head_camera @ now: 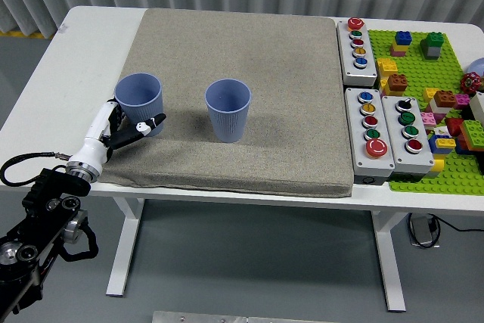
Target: Pick cup pour cup place
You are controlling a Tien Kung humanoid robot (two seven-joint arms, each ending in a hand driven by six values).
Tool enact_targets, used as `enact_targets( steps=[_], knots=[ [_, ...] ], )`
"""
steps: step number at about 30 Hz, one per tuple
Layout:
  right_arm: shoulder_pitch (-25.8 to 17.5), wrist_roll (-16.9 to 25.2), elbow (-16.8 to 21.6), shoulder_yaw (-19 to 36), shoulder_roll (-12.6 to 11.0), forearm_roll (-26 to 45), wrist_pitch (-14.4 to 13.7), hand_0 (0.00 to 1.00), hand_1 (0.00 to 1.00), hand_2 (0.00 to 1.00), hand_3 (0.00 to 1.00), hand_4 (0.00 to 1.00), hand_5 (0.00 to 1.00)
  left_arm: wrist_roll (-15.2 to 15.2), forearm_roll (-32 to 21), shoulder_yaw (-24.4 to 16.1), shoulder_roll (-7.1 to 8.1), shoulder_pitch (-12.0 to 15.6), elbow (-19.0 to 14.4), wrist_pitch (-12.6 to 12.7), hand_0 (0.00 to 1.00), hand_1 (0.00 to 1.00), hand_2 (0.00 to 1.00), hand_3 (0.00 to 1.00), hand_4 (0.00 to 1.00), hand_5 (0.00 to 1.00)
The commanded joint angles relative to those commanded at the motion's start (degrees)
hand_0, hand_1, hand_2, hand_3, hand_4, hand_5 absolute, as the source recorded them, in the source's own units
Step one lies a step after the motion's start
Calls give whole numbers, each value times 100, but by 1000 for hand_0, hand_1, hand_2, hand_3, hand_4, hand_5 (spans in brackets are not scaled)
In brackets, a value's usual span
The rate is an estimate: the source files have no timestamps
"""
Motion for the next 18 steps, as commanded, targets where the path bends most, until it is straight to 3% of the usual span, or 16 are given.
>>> enact_targets(
  steps=[18],
  knots=[
    [-8,1,-1,20,-2,-46,15,697,688,644,626,2,391,1,-52,78,26,-127,144,31,966,939,998,998,953,346]
  ],
)
